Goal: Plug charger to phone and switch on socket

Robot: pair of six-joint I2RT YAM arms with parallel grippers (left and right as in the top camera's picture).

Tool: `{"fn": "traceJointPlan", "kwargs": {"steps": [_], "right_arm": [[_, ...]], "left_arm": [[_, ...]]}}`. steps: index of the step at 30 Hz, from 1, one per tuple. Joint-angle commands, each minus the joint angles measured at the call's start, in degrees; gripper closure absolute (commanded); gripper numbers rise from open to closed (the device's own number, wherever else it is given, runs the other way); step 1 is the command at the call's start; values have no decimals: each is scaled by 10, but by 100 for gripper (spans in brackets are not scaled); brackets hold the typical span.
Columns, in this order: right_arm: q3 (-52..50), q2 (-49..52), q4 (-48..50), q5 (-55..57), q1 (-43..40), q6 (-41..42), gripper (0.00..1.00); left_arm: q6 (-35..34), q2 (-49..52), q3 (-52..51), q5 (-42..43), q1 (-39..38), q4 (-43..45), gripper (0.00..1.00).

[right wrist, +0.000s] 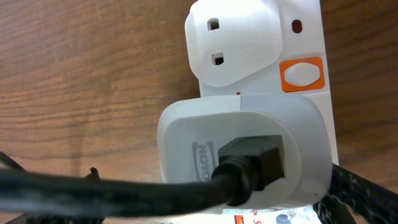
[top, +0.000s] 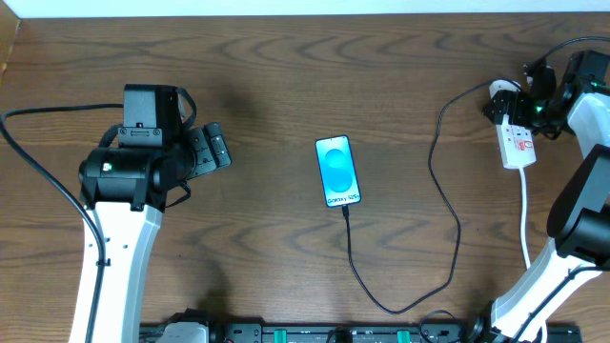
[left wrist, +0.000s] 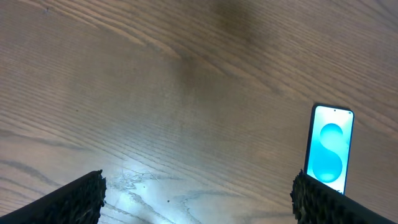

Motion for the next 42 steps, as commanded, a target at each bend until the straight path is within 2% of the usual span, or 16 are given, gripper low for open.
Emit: {"fn": "traceJointPlan", "kwargs": {"steps": [1, 16, 27, 33, 42], "right_arm": [[-39, 47, -36, -126, 56, 48, 1], [-80, 47, 10, -139, 67, 73, 1], [-75, 29, 12, -67, 52, 73, 1], [-71, -25, 11, -13, 32, 73, 1], [-63, -171, 5, 51, -2, 73, 1]], "left_arm": [[5, 0, 0, -7, 1, -2, 5], [5, 0, 0, -7, 1, -2, 4], [5, 0, 0, -7, 1, -2, 5], [5, 0, 0, -7, 1, -2, 5], [5, 0, 0, -7, 1, -2, 5]]}}
